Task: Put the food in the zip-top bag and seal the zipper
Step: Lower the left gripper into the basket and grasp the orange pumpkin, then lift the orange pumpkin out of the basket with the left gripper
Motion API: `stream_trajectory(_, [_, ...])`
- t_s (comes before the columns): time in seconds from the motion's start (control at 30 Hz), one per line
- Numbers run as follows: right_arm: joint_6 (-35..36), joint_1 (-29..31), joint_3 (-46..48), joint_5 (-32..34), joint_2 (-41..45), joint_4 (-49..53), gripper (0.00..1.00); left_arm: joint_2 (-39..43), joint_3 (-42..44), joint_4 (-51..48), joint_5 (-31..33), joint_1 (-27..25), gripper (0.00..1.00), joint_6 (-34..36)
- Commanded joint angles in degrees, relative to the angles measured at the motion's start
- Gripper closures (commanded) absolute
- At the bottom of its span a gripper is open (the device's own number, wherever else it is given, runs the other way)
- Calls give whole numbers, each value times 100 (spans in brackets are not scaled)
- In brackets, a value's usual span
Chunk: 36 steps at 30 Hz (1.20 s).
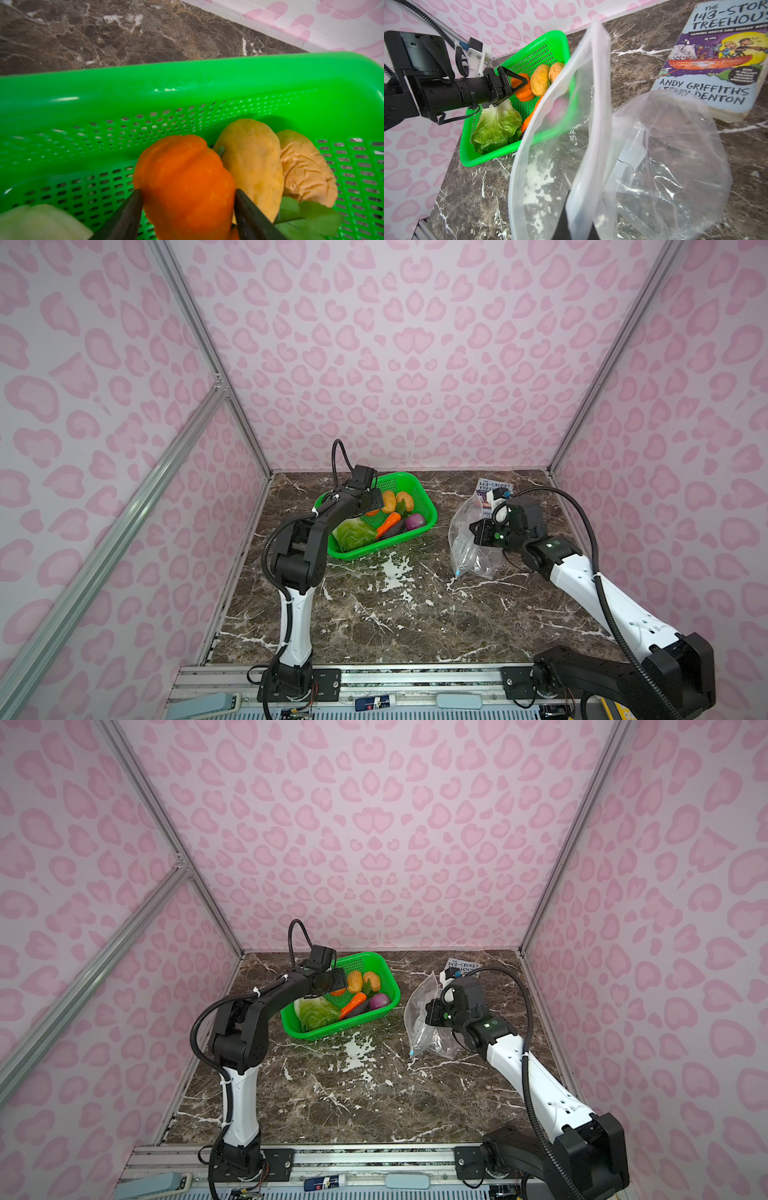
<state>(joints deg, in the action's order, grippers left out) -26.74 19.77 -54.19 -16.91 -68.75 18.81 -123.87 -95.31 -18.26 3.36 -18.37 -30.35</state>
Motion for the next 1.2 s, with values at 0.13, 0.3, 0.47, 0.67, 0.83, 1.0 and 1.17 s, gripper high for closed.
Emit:
stream_trajectory(0.13, [73,1,32,76,88,9,100,-295,-280,-168,28,11,29,-56])
stream_trajectory(0.3, [88,1,-6,86,99,36,100,-443,-421,-373,240,18,28,124])
stream_trajectory(0.47, [86,0,-21,95,82,11,100,-342,-235,-353,382,26,17,161])
stream_trajectory(0.67, [77,1,-57,71,37,14,100,-276,-188,-249,334,54,2,230])
stream_trajectory(0.83, [87,2,-73,99,57,56,100,-397,-371,-248,198,70,11,290])
stream_trajectory(1.0, [90,-4,-73,105,86,62,100,-360,-369,-213,225,76,45,358])
stream_trajectory(1.17, [83,1,-62,105,108,42,100,-127,-172,-156,312,72,57,409])
